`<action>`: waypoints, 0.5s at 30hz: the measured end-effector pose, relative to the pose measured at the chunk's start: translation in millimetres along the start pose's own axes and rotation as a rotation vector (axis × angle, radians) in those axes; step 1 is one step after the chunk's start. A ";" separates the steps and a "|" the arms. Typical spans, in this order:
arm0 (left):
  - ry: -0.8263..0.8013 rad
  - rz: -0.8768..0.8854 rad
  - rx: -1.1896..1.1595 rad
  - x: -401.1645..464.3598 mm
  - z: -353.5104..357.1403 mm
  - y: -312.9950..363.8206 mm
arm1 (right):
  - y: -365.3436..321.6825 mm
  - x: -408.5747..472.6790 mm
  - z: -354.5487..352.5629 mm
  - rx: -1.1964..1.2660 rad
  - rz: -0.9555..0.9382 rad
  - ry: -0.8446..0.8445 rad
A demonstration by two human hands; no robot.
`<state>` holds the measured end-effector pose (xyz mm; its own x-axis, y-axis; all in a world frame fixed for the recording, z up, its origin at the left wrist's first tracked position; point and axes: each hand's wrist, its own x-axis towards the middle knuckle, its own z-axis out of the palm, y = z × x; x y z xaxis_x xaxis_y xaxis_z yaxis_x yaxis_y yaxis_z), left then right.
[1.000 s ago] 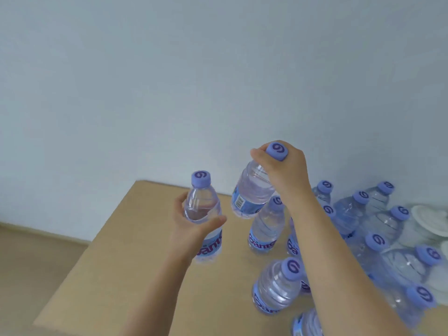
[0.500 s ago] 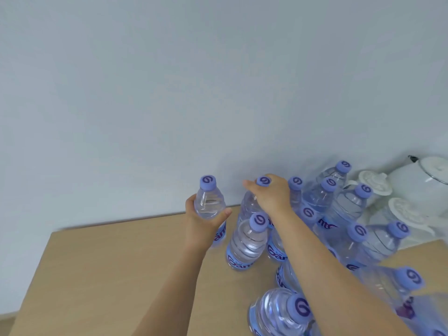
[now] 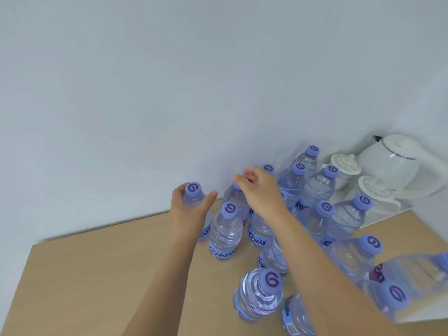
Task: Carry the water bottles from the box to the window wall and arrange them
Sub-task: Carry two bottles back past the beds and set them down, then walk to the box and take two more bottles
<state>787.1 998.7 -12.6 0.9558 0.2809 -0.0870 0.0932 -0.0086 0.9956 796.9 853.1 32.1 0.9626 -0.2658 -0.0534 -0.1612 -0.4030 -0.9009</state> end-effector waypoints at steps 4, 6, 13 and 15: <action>0.068 0.176 0.001 -39.7 3.6 46.3 | -19.9 -33.6 -48.3 0.021 -0.061 -0.001; -0.006 0.260 -0.046 -69.7 15.1 71.2 | -20.9 -56.3 -84.1 0.002 -0.108 0.014; -0.429 0.413 0.070 -202.9 102.7 91.3 | 39.9 -164.4 -226.9 -0.010 -0.113 0.189; -0.531 0.453 0.218 -240.1 133.4 79.9 | 70.2 -199.6 -267.7 -0.045 -0.074 0.260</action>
<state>602.3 802.5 83.2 0.9149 -0.2984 0.2718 -0.3431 -0.2203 0.9131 535.1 643.5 94.9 0.8848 -0.4476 0.1295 -0.1075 -0.4667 -0.8779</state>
